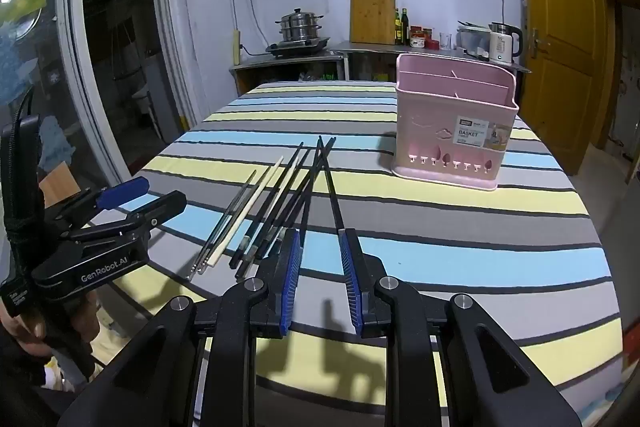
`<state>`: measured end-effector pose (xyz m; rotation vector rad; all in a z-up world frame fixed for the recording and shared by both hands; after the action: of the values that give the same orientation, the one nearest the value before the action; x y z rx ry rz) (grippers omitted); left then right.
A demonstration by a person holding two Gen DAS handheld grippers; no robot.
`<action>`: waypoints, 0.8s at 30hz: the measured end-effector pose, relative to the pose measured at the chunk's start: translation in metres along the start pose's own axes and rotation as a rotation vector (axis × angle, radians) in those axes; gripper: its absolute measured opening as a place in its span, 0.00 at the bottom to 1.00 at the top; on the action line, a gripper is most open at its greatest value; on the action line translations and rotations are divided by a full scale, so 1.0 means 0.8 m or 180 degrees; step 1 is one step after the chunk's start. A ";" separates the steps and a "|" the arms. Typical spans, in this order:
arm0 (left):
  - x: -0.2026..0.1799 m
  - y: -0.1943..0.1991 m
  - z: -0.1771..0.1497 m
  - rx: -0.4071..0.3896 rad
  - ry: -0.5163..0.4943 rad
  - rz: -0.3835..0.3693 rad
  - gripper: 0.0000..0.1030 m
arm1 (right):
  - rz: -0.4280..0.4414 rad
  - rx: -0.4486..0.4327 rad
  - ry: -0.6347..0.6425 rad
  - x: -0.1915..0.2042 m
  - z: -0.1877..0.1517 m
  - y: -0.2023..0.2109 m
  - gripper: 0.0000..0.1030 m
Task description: Organize utensils
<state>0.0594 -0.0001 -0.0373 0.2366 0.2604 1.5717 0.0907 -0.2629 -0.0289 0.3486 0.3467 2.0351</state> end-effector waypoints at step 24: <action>0.003 -0.001 0.000 -0.0035 0.0121 -0.0096 0.64 | -0.0037 -0.0019 -0.0002 -0.003 0.003 0.003 0.22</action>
<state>0.0604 0.0023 -0.0374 0.1937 0.2836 1.5486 0.0906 -0.2660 -0.0263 0.3428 0.3416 2.0244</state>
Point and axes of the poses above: each gripper's, at about its wrist camera, not at the fingertips, and y roughly against the way its jaws point, x to its left, z to its top, the point moved 7 cm from there along -y, roughly the way its jaws point, and after that the axes turned 14 degrees about -x, right-handed, at the moved point
